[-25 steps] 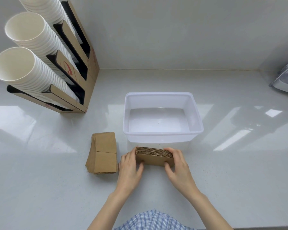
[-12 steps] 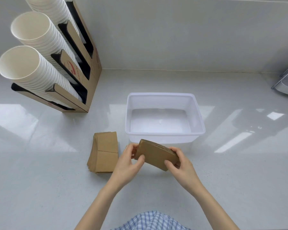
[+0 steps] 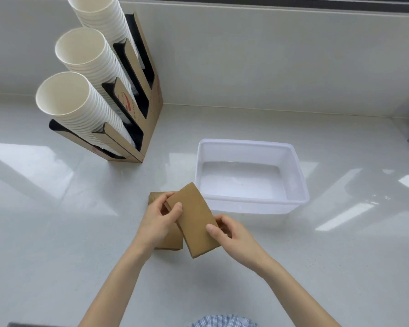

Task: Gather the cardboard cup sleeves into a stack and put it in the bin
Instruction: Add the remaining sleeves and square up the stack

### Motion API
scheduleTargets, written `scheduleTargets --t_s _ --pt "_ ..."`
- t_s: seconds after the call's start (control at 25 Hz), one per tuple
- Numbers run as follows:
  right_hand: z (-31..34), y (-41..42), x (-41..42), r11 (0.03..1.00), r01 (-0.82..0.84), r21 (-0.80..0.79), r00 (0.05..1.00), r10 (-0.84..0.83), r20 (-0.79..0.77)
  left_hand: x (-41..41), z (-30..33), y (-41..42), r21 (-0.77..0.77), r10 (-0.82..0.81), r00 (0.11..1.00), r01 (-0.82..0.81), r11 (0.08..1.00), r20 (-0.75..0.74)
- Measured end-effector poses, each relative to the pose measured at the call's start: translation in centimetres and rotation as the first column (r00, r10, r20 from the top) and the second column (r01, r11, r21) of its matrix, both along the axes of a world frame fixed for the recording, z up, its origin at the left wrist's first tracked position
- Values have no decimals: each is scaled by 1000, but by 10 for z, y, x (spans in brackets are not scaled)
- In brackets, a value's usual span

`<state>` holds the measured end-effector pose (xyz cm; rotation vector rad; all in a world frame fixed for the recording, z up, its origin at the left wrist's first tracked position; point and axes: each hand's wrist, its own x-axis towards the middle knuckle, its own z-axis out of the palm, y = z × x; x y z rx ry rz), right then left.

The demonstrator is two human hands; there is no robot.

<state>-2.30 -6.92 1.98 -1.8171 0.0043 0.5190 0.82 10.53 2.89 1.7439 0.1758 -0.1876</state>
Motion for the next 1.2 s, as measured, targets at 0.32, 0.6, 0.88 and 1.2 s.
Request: scheduleTargets --t_s 0.32,0.6,0.88,1.2 --pt "4 43 36 999 -13 51 993 19 -113 22 0 29 70 105 991 -99 993 -89" --pt "-10 65 43 998 67 10 981 -64 -181 36 -18 38 367 64 993 -24 930 -98" --pt "-16 72 41 976 107 -191 991 -121 -60 40 -37 46 457 147 961 -25 889 -234" --pt "-24 69 46 988 51 -146 978 -79 -195 38 -40 46 390 129 916 32 920 -381"
